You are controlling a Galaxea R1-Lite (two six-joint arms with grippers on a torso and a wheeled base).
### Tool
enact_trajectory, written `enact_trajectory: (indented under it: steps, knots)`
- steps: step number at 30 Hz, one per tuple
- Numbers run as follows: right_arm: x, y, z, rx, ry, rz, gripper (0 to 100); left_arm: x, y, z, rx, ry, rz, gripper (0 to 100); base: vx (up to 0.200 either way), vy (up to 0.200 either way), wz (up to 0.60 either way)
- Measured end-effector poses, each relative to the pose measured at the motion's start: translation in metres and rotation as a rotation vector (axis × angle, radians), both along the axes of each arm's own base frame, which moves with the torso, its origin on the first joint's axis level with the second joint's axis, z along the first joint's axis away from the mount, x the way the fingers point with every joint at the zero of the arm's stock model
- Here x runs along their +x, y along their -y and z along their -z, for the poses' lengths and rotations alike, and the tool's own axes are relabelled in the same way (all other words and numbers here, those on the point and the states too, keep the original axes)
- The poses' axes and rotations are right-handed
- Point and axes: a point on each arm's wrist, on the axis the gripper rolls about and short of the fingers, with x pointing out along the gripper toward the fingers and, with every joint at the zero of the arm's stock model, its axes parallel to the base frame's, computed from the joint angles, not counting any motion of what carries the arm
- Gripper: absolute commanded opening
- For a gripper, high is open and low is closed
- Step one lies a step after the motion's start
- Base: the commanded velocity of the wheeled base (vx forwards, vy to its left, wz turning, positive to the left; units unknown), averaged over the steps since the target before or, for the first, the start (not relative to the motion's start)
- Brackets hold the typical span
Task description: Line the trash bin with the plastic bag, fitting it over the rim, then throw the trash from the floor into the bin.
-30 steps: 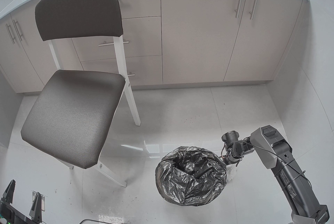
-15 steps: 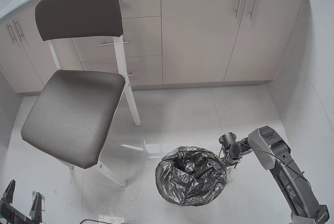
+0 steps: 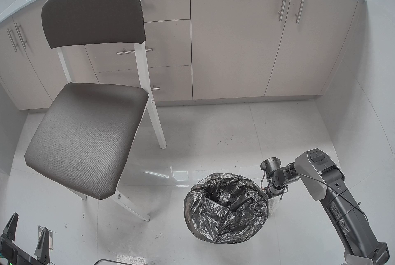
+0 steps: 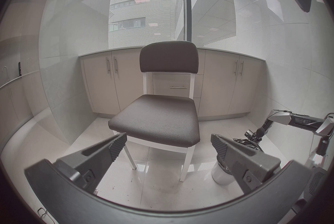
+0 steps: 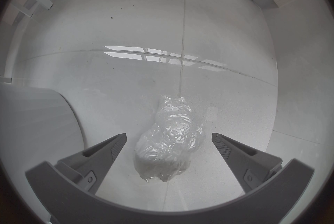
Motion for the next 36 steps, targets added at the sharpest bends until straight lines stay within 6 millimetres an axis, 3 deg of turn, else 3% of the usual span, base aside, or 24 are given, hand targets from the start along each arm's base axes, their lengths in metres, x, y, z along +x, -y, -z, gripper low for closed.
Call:
enact_trajectory:
  steps: [30,31,36]
  knots:
    - [-0.0088,-0.0006,0.0031,0.033,-0.104,-0.049,100,0.0001,0.0000,-0.0003,-0.001,0.001,0.000,100,0.000,0.000,0.00]
    - [-0.0087,-0.0004,0.0031,0.033,-0.104,-0.048,0,0.0001,0.0000,-0.0003,-0.001,0.001,0.000,100,0.000,0.000,0.00]
    - [-0.0088,-0.0002,0.0032,0.032,-0.104,-0.048,0,0.0001,0.0000,-0.0002,-0.001,0.001,0.000,100,0.000,0.000,0.00]
